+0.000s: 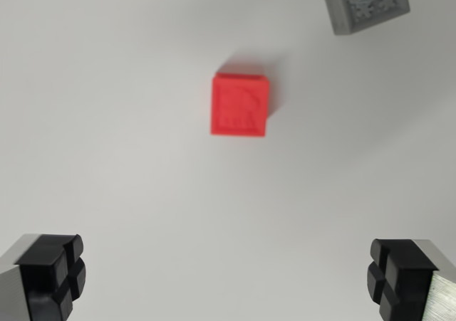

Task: Destack cube

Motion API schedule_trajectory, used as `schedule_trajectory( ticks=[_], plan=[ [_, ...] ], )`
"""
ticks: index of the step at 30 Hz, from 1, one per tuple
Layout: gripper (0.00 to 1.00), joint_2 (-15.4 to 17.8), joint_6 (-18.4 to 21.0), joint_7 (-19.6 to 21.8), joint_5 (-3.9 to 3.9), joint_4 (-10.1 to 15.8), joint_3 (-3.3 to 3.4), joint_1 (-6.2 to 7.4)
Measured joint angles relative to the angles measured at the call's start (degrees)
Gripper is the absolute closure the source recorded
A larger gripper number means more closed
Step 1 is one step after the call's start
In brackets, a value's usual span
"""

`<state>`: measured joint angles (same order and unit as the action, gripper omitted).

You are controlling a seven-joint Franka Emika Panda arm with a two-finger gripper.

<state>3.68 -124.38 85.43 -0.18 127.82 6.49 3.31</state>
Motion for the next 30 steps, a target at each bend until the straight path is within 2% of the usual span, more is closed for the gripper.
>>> schedule_trajectory(
  ticks=[12, 30],
  plan=[
    [0.0, 0.9, 2.08, 0.07, -0.09, -1.14, -0.01, 0.0],
    [0.0, 0.9, 2.07, 0.07, -0.08, -1.14, -0.01, 0.0]
  ],
)
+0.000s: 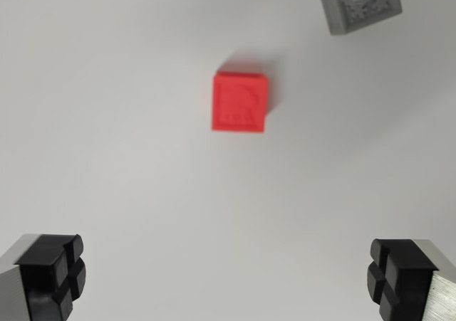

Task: Destack cube

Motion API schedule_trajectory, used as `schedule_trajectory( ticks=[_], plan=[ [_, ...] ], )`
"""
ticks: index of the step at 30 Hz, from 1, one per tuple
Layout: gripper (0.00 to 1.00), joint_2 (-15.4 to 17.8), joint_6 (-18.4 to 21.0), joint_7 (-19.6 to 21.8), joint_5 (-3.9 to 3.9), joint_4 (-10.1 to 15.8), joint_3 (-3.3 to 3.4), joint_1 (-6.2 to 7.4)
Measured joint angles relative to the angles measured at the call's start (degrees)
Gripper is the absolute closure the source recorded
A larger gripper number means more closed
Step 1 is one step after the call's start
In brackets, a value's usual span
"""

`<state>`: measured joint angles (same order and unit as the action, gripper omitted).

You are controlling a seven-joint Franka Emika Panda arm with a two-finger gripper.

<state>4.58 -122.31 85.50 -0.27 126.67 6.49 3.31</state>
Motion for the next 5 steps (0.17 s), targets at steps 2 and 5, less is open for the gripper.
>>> schedule_trajectory(
  ticks=[2, 5],
  plan=[
    [0.0, 0.0, 0.0, 0.0, 0.0, 0.0, 0.0, 0.0],
    [0.0, 0.0, 0.0, 0.0, 0.0, 0.0, 0.0, 0.0]
  ],
)
